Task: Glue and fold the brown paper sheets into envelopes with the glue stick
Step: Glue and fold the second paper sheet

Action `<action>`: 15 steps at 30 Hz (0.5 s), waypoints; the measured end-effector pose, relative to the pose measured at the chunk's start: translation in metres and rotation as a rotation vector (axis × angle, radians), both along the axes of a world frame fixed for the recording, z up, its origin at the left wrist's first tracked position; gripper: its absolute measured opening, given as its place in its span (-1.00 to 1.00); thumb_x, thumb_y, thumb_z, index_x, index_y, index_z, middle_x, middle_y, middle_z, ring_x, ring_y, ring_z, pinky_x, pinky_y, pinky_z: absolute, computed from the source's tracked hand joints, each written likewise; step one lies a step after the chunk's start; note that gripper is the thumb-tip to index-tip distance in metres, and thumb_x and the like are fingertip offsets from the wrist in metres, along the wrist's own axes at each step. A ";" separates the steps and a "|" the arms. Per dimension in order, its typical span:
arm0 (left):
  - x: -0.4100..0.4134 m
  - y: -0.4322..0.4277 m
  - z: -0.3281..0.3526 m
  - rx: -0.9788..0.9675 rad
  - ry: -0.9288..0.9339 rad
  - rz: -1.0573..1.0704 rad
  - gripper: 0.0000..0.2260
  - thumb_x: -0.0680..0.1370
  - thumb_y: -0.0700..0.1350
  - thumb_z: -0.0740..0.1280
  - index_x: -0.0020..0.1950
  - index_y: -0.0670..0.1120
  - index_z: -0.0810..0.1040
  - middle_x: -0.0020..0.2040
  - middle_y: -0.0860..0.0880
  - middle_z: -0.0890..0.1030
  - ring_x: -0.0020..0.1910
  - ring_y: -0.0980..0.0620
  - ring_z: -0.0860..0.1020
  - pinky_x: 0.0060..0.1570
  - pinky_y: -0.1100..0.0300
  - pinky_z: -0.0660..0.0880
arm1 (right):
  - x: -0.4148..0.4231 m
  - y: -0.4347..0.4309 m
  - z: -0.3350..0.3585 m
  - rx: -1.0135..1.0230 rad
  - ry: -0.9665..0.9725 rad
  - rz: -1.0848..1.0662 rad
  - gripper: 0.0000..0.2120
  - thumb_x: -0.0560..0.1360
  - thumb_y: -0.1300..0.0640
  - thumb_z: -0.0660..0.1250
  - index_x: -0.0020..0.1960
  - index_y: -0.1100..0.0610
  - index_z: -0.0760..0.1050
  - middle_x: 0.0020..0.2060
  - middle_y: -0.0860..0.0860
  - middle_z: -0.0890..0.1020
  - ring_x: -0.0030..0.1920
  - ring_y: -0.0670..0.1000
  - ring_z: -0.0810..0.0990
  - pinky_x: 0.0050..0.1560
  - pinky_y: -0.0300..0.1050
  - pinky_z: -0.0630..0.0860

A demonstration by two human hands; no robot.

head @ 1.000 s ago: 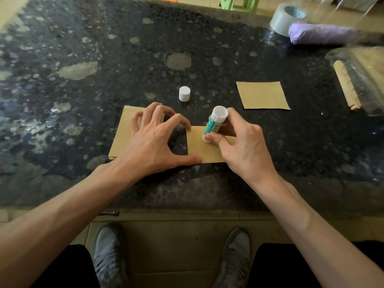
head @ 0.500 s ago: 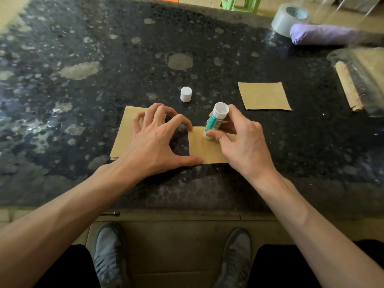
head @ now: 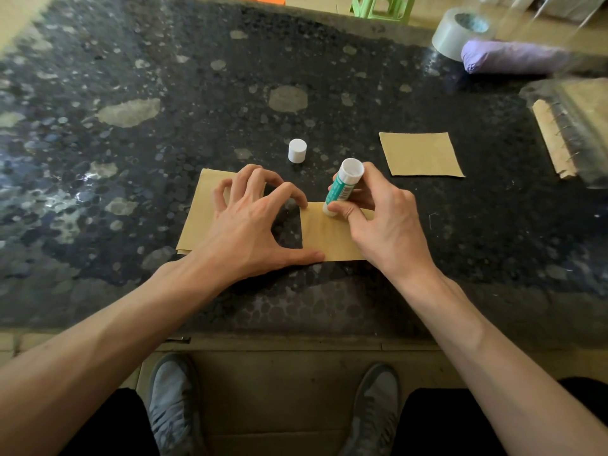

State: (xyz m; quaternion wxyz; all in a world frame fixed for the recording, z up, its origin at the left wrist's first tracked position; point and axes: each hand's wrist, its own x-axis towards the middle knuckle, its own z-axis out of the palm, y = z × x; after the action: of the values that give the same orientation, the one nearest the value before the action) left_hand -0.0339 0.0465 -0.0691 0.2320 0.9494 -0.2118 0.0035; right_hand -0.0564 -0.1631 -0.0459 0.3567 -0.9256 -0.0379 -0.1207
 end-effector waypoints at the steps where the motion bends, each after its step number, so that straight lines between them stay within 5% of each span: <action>1: 0.000 0.000 0.000 -0.001 -0.001 0.000 -0.28 0.22 0.63 0.28 0.24 0.27 0.46 0.27 0.12 0.32 0.49 0.03 0.15 0.46 -0.11 0.05 | 0.001 0.000 0.000 0.002 -0.002 -0.001 -0.66 0.55 0.09 0.53 0.25 0.10 0.52 0.15 0.01 0.71 0.16 -0.05 0.70 0.16 -0.15 0.64; 15: -0.001 0.000 0.000 -0.001 -0.014 0.004 -0.28 0.22 0.63 0.29 0.23 0.26 0.46 0.25 0.13 0.32 0.49 0.03 0.17 0.44 -0.10 0.06 | 0.005 0.003 -0.003 -0.021 -0.021 -0.021 -0.63 0.55 0.11 0.53 0.29 0.10 0.51 0.16 0.02 0.71 0.16 -0.03 0.70 0.18 -0.07 0.66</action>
State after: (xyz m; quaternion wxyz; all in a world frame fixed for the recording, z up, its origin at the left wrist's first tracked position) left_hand -0.0345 0.0463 -0.0691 0.2309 0.9497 -0.2114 0.0105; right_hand -0.0515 -0.1601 -0.0486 0.3453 -0.9283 -0.0330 -0.1337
